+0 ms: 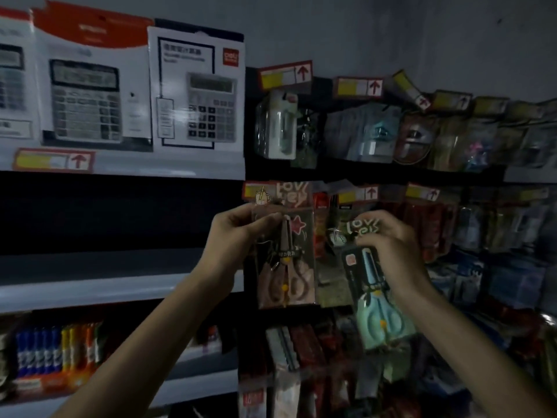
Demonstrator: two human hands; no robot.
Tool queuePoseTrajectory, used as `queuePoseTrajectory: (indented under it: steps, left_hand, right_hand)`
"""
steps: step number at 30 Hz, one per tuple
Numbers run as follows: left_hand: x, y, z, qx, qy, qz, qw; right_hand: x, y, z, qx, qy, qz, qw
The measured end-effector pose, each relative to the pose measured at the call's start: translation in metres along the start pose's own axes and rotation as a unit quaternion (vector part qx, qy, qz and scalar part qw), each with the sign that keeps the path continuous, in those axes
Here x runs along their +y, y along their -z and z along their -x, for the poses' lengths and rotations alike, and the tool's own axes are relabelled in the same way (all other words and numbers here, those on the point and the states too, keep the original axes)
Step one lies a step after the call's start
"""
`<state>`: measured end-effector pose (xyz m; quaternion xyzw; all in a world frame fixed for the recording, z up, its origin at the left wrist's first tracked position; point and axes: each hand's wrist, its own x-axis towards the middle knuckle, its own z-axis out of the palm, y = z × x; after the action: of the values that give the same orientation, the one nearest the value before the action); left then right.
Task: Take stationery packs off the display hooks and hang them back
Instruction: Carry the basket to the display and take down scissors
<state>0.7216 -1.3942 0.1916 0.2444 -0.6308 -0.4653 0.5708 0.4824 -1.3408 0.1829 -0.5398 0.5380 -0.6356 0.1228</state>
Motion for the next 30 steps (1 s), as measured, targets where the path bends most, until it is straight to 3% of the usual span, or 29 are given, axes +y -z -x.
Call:
queuePoseTrajectory:
  steps: [3, 14, 23, 30]
  left_hand:
    - [0.001, -0.020, -0.029, -0.018, 0.000, 0.015, 1.000]
    - [0.015, -0.097, -0.108, 0.005, -0.034, -0.025, 0.999]
    - [0.033, -0.144, -0.152, 0.029, -0.039, -0.050, 0.998]
    - [0.047, -0.143, -0.180, 0.100, -0.050, -0.117, 0.987]
  right_hand:
    - [-0.006, 0.003, -0.035, 0.008, 0.040, 0.011, 0.999]
    - [-0.031, 0.044, -0.140, -0.190, -0.001, -0.081, 0.978]
    - [-0.027, 0.055, -0.208, -0.178, -0.007, -0.139, 0.974]
    - [-0.029, 0.047, -0.236, -0.166, -0.028, -0.224, 0.960]
